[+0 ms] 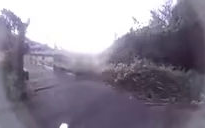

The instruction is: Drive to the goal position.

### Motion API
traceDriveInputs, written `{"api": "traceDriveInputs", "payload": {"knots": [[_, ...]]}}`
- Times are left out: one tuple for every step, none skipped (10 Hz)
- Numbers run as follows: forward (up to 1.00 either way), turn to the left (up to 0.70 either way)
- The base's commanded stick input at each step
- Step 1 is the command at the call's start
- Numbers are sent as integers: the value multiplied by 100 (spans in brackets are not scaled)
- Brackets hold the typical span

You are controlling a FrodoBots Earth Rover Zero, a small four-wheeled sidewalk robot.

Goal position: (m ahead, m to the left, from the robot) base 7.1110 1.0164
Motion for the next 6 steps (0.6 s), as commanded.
{"api": "traceDriveInputs", "payload": {"knots": [[100, 40], [100, 40], [100, 40], [100, 40], [100, 40], [100, 40]]}}
